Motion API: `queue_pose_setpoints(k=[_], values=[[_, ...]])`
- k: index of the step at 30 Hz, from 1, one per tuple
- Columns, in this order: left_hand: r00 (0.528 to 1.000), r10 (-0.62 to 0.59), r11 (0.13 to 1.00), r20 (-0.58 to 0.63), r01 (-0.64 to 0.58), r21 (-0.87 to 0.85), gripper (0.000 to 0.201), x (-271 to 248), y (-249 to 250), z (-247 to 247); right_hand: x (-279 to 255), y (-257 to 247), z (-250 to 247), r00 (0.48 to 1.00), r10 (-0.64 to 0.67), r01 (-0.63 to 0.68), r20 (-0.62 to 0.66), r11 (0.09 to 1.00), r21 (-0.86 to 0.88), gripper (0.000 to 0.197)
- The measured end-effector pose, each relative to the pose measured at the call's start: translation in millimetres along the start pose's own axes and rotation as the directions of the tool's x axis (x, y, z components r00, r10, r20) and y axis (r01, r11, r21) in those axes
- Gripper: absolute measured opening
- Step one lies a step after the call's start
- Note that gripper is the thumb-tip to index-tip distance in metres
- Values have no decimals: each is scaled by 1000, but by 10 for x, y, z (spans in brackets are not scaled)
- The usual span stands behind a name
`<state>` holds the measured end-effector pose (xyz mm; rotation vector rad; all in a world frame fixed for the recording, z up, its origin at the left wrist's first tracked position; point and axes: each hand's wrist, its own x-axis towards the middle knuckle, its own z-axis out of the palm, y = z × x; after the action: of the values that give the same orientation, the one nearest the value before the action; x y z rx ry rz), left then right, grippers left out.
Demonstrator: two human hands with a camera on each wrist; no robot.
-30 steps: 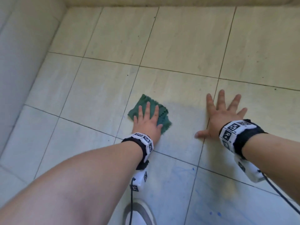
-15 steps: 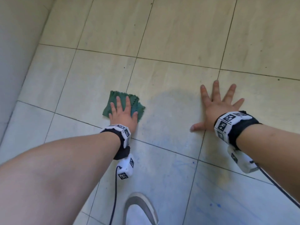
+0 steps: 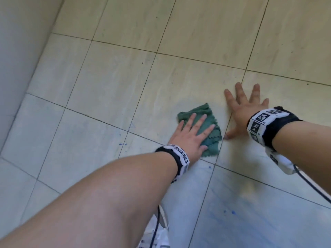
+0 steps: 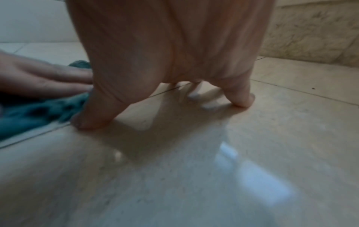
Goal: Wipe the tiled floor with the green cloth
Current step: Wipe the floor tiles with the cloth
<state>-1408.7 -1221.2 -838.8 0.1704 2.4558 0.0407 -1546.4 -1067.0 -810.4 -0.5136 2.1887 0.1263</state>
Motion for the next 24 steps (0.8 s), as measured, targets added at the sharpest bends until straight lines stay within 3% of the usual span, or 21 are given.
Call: queue_pose_setpoints(k=[3,6,8,10,14,18,21,24], values=[[975,-218,973,-44,213,-92,72,48,-532,-68,-12,10,23,1000,0,0,0,1000,-10,154],[877,-479,858,-37,459,-232,71,13,-978,-79,13,-35,41,1000,18,-18,-7,1000,-5,158],[825,-564,796,-34,533,-287,69,-21,-1051,-64,25,-73,45,1000,21,-21,-6,1000,-1,160],[846,-531,822,-48,501,-270,68,24,-980,-92,36,-101,43,1000,18,-18,-3,1000,13,160],[956,-282,952,-81,268,-147,71,208,-691,-202,50,-205,26,1000,-5,5,5,1000,13,158],[972,-220,972,-78,212,-97,72,312,-663,-249,88,-291,4,1000,-9,9,7,1000,15,159],[941,-327,933,-90,306,-187,72,350,-878,-309,99,-314,-2,1000,-18,18,2,1000,6,158],[816,-574,779,-69,519,-352,72,339,-1058,-297,98,-312,10,1000,-21,21,8,1000,-4,157]])
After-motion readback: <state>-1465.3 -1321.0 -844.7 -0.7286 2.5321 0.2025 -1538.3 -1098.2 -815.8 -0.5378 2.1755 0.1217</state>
